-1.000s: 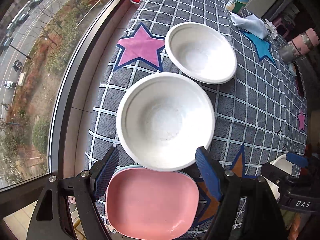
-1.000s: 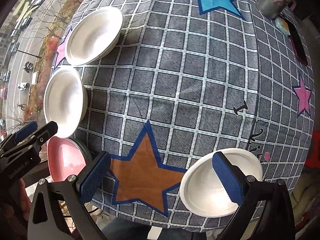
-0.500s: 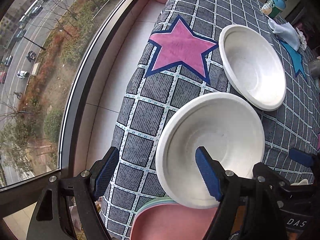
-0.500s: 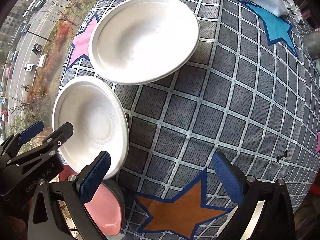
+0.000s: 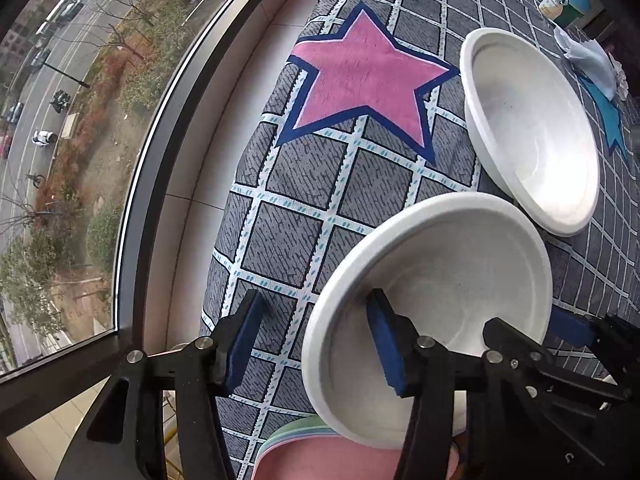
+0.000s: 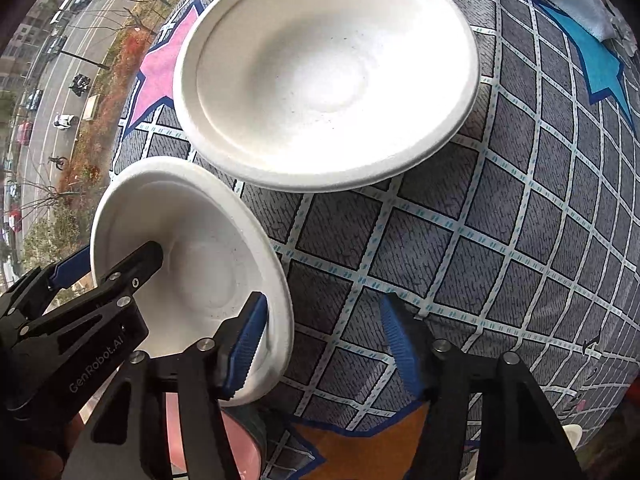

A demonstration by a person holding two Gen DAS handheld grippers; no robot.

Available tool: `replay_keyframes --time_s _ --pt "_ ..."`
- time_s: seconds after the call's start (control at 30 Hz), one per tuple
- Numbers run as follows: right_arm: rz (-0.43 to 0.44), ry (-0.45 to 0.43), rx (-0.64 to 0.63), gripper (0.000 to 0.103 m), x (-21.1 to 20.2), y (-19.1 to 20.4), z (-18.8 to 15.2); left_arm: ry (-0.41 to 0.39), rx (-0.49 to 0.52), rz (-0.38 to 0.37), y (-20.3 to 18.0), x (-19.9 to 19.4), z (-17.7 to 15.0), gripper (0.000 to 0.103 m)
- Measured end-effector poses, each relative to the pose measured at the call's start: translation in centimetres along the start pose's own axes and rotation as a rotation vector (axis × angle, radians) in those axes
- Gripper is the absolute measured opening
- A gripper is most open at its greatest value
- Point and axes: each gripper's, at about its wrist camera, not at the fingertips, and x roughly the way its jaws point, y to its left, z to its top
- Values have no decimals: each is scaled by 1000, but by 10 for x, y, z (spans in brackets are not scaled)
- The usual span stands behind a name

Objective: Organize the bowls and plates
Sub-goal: 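Grasp the second white bowl rim with both grippers, then carry the second bowl with both grippers and lower it into the first bowl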

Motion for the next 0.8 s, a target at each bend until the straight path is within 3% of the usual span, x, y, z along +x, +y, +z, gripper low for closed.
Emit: replay_keyframes --time_s 0.07,0.17,0.8 --pt "39 12 -2 46 3 1 -3 4 19 -9 -7 0 0 42" --pt "68 11 -11 28 4 3 -5 10 46 -27 -20 -1 -1 36" --pt "88 32 93 27 -4 -65 -37 40 197 -61 -108 -3 -24 36"
